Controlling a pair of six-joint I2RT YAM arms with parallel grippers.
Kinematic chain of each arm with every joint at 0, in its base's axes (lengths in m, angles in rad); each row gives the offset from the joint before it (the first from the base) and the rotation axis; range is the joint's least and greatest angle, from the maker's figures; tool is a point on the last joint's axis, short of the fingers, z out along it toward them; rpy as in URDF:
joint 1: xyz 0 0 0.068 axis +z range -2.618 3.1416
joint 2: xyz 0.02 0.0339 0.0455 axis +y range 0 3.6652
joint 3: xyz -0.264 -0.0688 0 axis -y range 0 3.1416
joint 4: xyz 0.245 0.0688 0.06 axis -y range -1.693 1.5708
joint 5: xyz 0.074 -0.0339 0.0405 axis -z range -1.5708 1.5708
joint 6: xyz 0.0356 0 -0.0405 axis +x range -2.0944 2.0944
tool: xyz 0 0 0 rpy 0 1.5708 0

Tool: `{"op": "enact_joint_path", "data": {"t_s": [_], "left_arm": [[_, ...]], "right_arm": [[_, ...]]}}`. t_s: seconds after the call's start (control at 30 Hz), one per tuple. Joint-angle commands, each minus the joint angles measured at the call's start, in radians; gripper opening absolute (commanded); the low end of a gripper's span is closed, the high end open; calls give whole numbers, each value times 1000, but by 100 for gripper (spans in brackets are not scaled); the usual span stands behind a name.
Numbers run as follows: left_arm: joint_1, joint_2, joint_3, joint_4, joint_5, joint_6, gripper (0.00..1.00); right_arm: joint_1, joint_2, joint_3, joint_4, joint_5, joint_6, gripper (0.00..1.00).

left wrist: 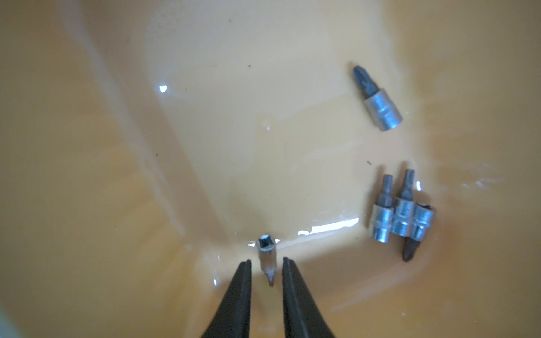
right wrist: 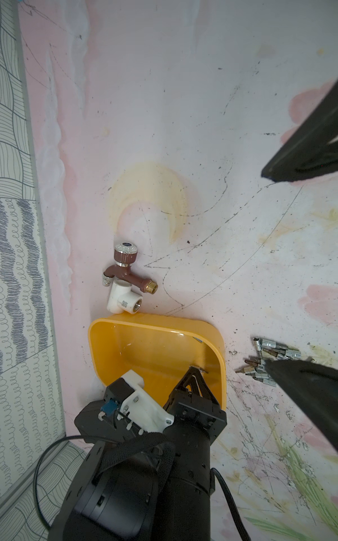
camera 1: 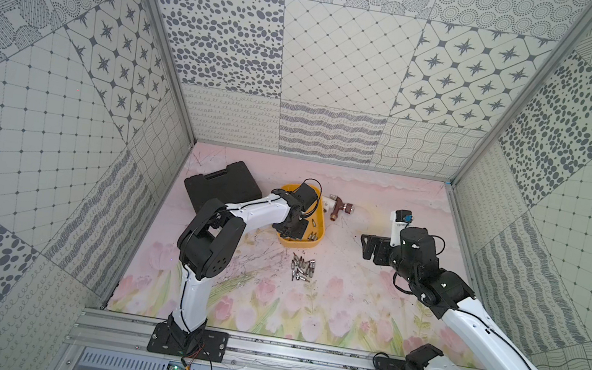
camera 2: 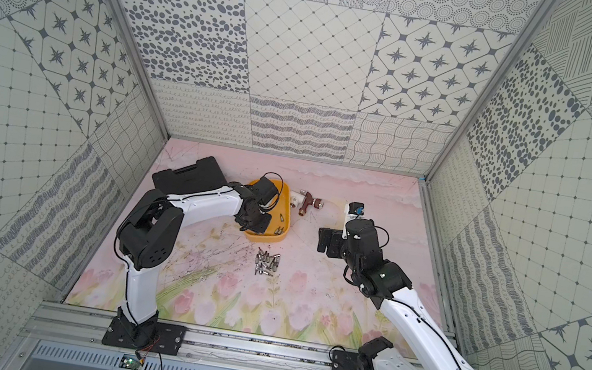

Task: Put the bit on the desktop into the storage box
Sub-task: Place the screwdriver bit in the storage box.

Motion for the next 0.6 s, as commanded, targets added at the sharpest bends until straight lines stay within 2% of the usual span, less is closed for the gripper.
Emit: {"op": "enact_joint_path", "data": {"t_s": [0.0,0.13,0.3,0.57], "left_arm": [[5,-27,2,0,17,0,33],[6,-50,-3,-1,17,-4,42],[5,-113,-34,21,57,8,59],[5,-257,-102,67,78,17,75]], "right_arm": [[-7,-16,2,38,-2,5,97],[-7,-16,8,37,2,-1,97],[-8,-17,23,30,-9,-12,97],[-8,-16,49,8,-28,-35,96]]}}
